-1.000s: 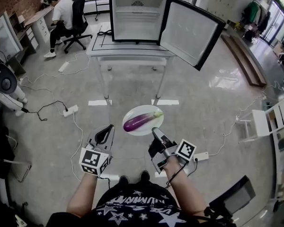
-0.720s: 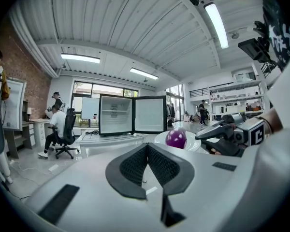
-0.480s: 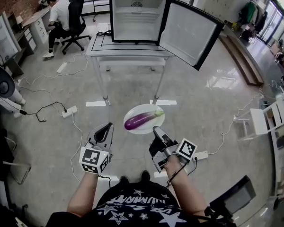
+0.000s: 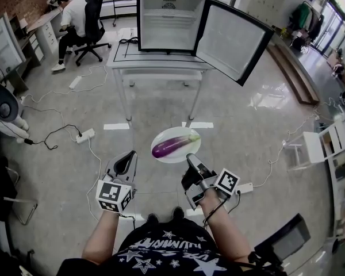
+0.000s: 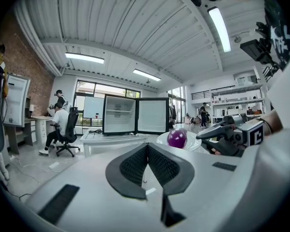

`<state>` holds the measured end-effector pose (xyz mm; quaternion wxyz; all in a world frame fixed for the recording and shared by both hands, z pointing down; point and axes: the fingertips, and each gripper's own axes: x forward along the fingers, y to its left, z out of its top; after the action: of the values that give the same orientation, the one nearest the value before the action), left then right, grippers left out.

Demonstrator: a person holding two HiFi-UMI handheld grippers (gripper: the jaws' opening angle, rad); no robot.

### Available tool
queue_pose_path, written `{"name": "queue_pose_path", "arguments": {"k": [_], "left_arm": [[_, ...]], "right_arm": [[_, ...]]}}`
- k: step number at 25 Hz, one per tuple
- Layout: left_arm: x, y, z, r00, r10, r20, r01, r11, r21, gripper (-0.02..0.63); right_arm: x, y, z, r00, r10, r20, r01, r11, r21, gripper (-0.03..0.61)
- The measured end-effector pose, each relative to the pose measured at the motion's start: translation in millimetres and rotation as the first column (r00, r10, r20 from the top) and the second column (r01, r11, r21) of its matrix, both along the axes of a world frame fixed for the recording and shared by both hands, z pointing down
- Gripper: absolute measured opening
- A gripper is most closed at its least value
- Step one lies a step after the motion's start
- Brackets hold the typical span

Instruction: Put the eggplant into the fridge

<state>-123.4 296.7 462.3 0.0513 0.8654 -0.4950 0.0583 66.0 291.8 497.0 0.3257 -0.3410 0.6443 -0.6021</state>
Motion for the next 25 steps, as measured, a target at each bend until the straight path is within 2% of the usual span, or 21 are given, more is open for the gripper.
{"name": "queue_pose_path", "arguments": {"k": [14, 25], "left_arm": [[-18.1, 30.4, 6.3, 0.999, 0.038, -0.002, -0.038, 0.999, -0.002, 0.009], [-3.1, 23.7, 1.6, 0.997, 0.079, -0.006, -0.079, 0.997, 0.013, 0.009]], "right_arm": [[-16.3, 34.0, 8.8, 0.999, 0.044, 0.020, -0.043, 0.999, -0.007, 0.020], [-7.0, 26.7, 4.5, 0.999, 0.049, -0.001, -0.049, 0.999, 0.008, 0.020]]}}
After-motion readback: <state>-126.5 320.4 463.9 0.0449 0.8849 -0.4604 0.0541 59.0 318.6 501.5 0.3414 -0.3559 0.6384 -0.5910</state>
